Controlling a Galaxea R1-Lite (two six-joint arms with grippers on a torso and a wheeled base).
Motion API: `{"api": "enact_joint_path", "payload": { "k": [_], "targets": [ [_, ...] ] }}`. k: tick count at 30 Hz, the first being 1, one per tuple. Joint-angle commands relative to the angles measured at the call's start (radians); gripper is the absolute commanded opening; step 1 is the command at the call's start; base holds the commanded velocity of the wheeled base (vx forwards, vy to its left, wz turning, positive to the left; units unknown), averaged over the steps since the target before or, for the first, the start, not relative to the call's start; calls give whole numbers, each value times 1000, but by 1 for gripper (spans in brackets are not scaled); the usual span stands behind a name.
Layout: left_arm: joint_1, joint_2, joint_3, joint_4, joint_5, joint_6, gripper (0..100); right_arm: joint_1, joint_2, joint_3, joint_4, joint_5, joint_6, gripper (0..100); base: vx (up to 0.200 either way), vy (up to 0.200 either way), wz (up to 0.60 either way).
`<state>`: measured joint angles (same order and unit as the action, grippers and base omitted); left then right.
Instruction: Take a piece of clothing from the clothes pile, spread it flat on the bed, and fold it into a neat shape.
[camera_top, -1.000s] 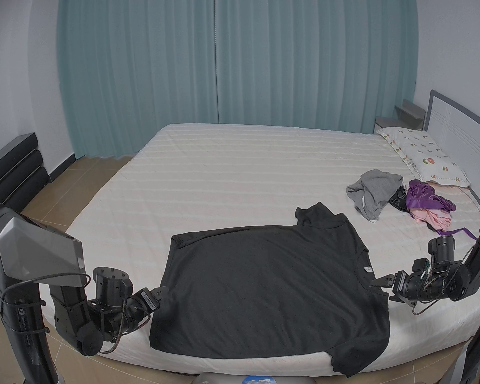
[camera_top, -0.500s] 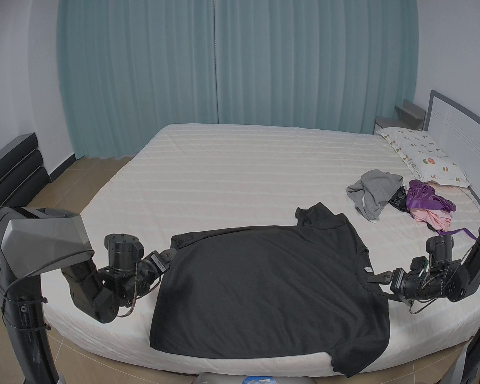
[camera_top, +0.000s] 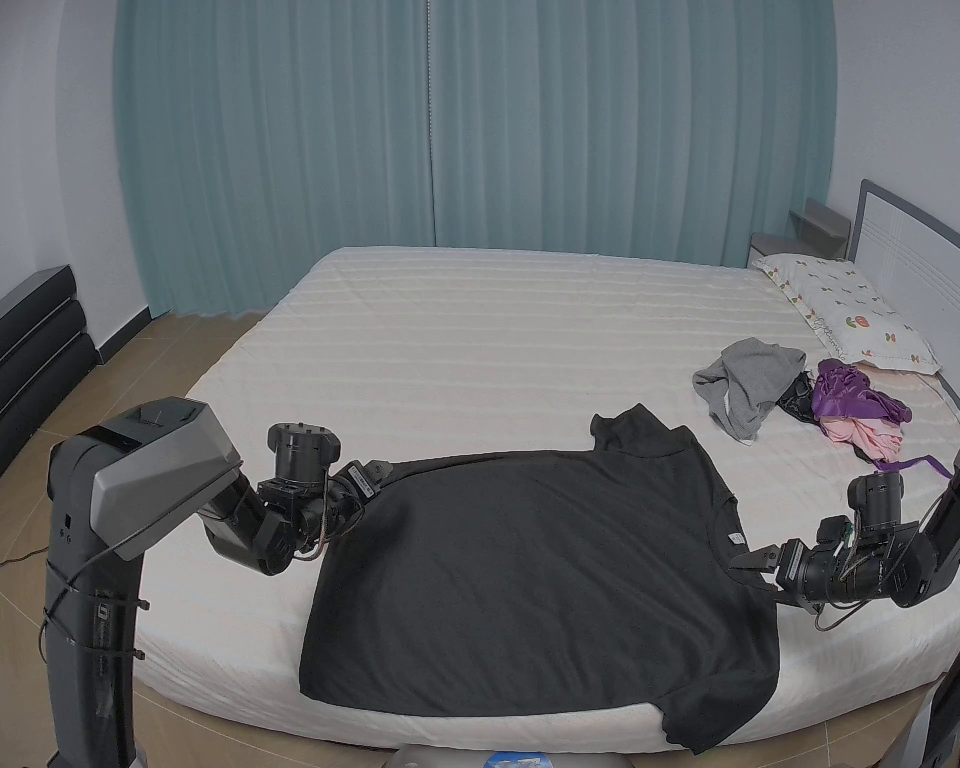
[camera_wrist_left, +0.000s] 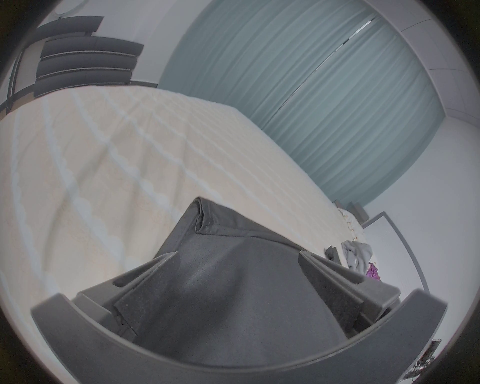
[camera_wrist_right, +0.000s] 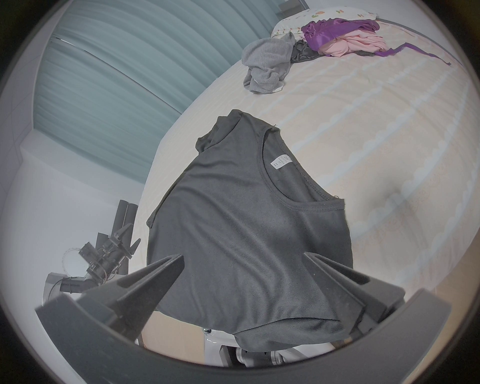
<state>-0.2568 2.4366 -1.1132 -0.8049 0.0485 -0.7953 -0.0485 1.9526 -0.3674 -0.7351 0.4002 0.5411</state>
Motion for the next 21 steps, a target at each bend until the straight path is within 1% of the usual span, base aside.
{"api": "enact_joint_path", "payload": {
  "k": [1, 6, 8, 12, 13, 14, 15, 16, 18, 19, 20, 21],
  "targets": [
    [8, 96, -135, 90, -15, -2, 100, 6, 6, 5, -1, 0, 0, 100, 0, 0, 0],
    [8, 134, -217, 121, -15, -4, 100, 6, 6, 10, -1, 0, 0, 100, 0, 0, 0],
    [8, 134, -217, 121, -15, -4, 100, 6, 6, 10, -1, 0, 0, 100, 0, 0, 0],
    [-1, 180, -306, 188, -19, -1, 100, 7, 6, 12, -1, 2, 0, 100, 0, 0, 0],
    [-1, 180, -306, 188, -19, -1, 100, 7, 6, 12, -1, 2, 0, 100, 0, 0, 0],
    [1, 191, -349, 230, -21, -1, 100, 7, 11, 12, -1, 2, 0, 100, 0, 0, 0],
    [1, 193, -356, 236, -21, -1, 100, 7, 12, 12, -1, 2, 0, 100, 0, 0, 0],
    [2, 202, -395, 266, -21, -1, 100, 6, 22, 12, -3, 0, 0, 100, 0, 0, 0],
    [4, 225, -445, 293, -21, -1, 100, 6, 31, 12, -4, -1, 0, 100, 0, 0, 0],
    [4, 225, -445, 293, -21, -1, 100, 6, 31, 12, -4, -1, 0, 100, 0, 0, 0],
    [7, 268, -524, 316, -19, -2, 100, 6, 34, 12, -4, -3, 0, 100, 0, 0, 0],
    [7, 272, -533, 319, -19, -2, 100, 6, 34, 12, -4, -4, 0, 100, 0, 0, 0]
  ]
}}
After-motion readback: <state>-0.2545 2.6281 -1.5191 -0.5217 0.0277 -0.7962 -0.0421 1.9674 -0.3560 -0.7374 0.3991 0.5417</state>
